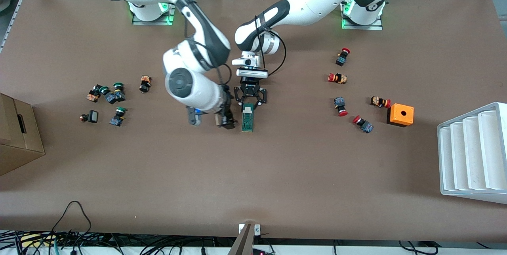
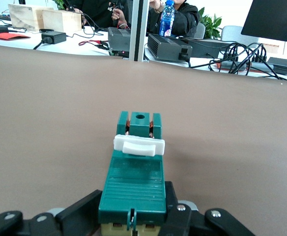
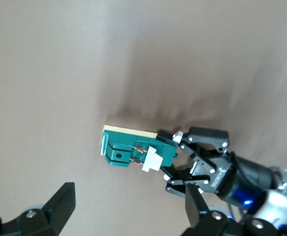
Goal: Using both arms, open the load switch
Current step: 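Release the switch and raise the right gripper away from it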
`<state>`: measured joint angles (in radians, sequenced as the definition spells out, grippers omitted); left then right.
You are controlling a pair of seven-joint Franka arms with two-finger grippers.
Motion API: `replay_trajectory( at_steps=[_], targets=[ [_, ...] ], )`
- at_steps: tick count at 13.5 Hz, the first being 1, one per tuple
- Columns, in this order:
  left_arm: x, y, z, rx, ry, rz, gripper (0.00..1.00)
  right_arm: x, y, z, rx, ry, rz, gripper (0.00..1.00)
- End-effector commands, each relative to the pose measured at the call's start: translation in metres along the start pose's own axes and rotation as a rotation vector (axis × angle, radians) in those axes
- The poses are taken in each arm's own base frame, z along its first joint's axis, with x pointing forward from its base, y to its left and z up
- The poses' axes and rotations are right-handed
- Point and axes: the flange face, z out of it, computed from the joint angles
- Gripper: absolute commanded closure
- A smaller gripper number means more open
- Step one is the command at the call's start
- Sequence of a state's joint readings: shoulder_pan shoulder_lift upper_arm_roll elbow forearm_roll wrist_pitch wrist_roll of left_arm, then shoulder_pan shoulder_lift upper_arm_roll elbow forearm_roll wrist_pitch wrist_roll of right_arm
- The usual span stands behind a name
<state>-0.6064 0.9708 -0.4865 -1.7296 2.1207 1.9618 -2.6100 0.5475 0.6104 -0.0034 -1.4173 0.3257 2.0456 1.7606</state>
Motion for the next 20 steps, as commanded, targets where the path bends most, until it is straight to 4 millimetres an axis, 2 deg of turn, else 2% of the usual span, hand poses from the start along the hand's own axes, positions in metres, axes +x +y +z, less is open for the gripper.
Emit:
replay_trajectory(
  at_steps=[1, 6, 9, 11, 15, 17, 20],
  targets=[
    [0.024, 0.010, -0.003, -0.006, 0.029, -0.029, 0.01, 0.034, 0.003, -0.053, -0.004, 0.002, -0.110, 0.01],
    [0.038, 0.011, -0.002, -0.006, 0.043, -0.037, 0.00, 0.124, 0.015, -0.148, -0.025, -0.008, -0.425, 0.01],
    [0.047, 0.010, -0.002, -0.006, 0.049, -0.034, 0.00, 0.176, 0.047, -0.199, -0.061, 0.014, -0.645, 0.01],
    [0.061, 0.013, -0.005, 0.030, 0.032, -0.018, 0.00, 0.202, 0.074, -0.228, -0.068, 0.048, -0.794, 0.01],
    [0.114, 0.021, -0.007, 0.055, -0.061, -0.040, 0.00, 0.241, 0.112, -0.269, -0.146, 0.123, -1.010, 0.01],
    [0.156, 0.022, -0.010, 0.092, -0.166, -0.022, 0.00, 0.256, 0.129, -0.283, -0.175, 0.156, -1.127, 0.01],
    [0.216, 0.022, -0.017, 0.125, -0.337, -0.004, 0.00, 0.278, 0.141, -0.297, -0.224, 0.185, -1.247, 0.01]
  ],
)
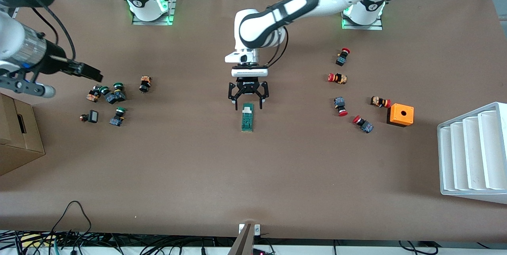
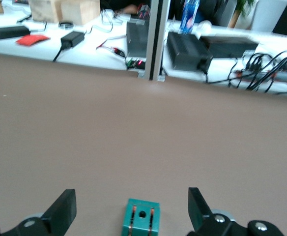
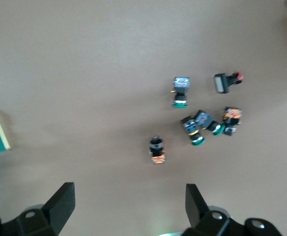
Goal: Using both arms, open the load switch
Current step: 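Open the left gripper and lift it off the switch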
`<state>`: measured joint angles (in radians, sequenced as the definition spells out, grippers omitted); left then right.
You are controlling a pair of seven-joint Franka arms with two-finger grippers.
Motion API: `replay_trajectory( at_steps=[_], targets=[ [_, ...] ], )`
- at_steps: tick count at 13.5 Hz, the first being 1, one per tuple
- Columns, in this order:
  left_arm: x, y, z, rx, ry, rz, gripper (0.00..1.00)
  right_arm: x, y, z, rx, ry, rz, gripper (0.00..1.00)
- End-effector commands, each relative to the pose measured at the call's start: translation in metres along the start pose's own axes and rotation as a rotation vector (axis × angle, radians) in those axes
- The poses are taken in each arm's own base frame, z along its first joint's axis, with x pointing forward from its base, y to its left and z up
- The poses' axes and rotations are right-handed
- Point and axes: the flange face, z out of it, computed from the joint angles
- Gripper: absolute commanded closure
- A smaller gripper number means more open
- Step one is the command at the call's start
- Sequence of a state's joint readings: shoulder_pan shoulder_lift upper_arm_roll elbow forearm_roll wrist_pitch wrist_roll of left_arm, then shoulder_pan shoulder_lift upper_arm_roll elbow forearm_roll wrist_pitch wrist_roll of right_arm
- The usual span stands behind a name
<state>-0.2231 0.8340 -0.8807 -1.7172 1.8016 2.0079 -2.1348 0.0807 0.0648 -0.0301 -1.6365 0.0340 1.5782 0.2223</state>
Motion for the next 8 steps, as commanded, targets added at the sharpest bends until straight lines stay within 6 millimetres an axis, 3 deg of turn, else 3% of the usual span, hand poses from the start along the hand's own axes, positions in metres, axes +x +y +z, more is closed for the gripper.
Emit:
replay_trajectory(
  at_steps=[1, 3, 8],
  targets=[
    [0.052, -0.002, -0.022, 0.012, -0.147, 0.034, 0.00, -0.008, 0.022, -0.004, -0.036, 0.005, -0.111, 0.01],
    [0.092, 0.002, -0.030, 0.039, -0.259, 0.012, 0.00, -0.005, 0.035, -0.006, -0.047, 0.010, -0.148, 0.01],
    [0.193, -0.001, -0.051, 0.142, -0.511, 0.100, 0.00, 0.005, 0.027, -0.007, -0.067, 0.035, -0.200, 0.01]
  ],
)
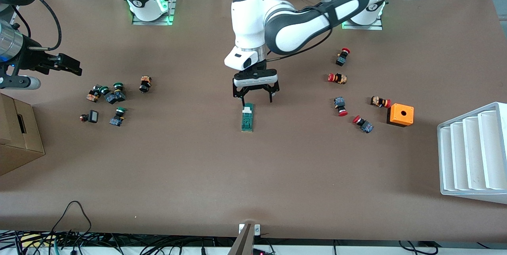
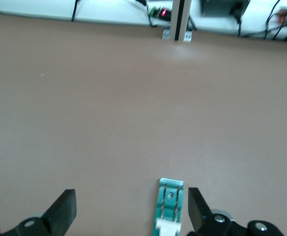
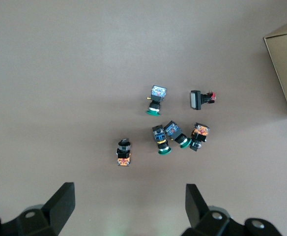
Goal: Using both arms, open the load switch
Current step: 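Open the left gripper and lift it off the switch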
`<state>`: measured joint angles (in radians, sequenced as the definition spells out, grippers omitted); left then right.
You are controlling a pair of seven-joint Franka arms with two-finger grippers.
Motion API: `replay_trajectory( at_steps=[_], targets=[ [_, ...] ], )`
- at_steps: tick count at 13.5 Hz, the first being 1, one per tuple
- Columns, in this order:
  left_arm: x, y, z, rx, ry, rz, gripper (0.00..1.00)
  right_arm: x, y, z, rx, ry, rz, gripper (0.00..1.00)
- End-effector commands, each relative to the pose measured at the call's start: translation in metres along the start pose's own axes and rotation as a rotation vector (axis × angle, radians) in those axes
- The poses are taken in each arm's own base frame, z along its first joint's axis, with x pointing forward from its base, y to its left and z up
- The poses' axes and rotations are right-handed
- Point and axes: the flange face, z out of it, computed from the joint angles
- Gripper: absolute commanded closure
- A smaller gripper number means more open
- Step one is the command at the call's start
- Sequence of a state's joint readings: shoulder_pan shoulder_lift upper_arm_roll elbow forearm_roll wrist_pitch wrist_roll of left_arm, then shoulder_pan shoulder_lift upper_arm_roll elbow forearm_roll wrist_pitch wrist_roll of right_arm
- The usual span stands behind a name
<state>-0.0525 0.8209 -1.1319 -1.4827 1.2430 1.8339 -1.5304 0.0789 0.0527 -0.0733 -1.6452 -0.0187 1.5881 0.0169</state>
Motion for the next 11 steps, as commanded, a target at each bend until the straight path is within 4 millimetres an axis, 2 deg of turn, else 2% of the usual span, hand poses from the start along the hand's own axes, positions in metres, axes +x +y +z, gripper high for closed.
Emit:
replay_trajectory(
  at_steps=[1, 3, 5, 7, 9, 11],
  targets=[
    [0.044, -0.013, -0.037, 0.033, -0.129, 0.048, 0.00, 0.008, -0.004, -0.005, -0.020, 0.023, -0.050, 0.01],
    [0.080, -0.039, -0.059, 0.068, -0.246, 0.079, 0.00, 0.022, -0.003, -0.002, -0.021, 0.022, -0.080, 0.01],
    [0.124, -0.082, -0.087, 0.080, -0.338, 0.116, 0.00, 0.024, -0.002, 0.001, -0.025, 0.017, -0.119, 0.01],
    [0.166, -0.136, -0.112, 0.059, -0.400, 0.149, 0.00, 0.024, 0.006, 0.001, -0.019, 0.019, -0.154, 0.01],
    [0.198, -0.195, -0.114, 0.042, -0.493, 0.151, 0.00, 0.025, 0.011, -0.009, -0.024, 0.040, -0.193, 0.01],
    [0.219, -0.243, -0.107, 0.051, -0.550, 0.182, 0.00, 0.025, 0.004, -0.013, -0.027, 0.048, -0.209, 0.01]
  ],
)
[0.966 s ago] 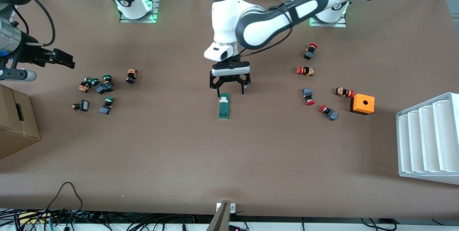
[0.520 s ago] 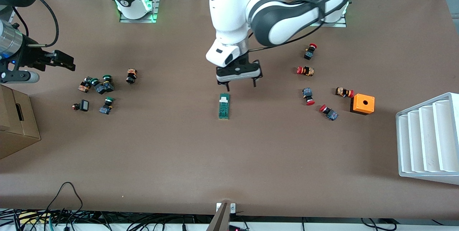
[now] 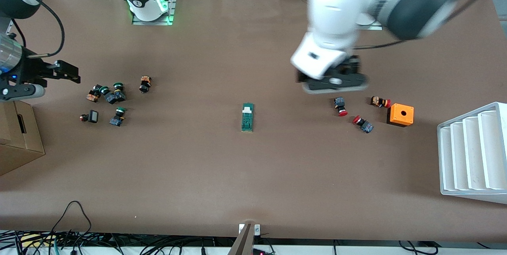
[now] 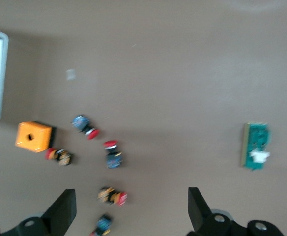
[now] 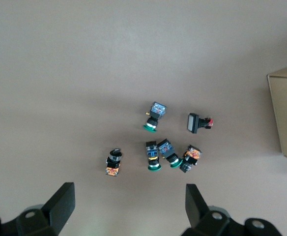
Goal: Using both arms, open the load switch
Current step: 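Open the left gripper and lift it off the switch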
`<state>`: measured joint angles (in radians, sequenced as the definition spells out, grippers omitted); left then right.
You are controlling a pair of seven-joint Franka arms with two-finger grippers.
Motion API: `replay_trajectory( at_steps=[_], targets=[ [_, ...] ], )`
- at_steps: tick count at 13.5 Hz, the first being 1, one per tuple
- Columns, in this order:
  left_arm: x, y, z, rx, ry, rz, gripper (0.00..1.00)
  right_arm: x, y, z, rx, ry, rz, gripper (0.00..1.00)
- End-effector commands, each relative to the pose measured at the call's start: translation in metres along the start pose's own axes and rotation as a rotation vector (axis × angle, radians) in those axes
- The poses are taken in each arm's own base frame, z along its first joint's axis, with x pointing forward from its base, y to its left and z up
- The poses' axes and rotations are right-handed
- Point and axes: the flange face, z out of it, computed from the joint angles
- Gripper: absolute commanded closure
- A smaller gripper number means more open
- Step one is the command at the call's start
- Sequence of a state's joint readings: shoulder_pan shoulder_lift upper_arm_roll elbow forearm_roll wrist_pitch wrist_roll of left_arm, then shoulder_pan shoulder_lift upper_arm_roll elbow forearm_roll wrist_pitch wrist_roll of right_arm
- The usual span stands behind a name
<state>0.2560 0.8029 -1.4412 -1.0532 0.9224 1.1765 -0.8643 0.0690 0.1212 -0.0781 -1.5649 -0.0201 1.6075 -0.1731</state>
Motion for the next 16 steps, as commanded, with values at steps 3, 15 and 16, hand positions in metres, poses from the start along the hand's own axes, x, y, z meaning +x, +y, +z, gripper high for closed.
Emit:
replay_trajectory(
  at_steps=[3, 15, 16],
  targets=[
    [0.033, -0.093, -0.002, -0.040, -0.094, 0.072, 0.00, 0.003, -0.006, -0.025, -0.018, 0.046, -0.057, 0.01],
    [0.073, -0.242, -0.029, -0.093, 0.005, 0.083, 0.00, 0.006, -0.004, -0.039, 0.000, 0.071, -0.054, 0.01],
    [0.073, -0.257, -0.031, -0.096, 0.008, 0.078, 0.00, 0.005, -0.003, -0.040, 0.027, 0.073, -0.047, 0.01]
  ],
)
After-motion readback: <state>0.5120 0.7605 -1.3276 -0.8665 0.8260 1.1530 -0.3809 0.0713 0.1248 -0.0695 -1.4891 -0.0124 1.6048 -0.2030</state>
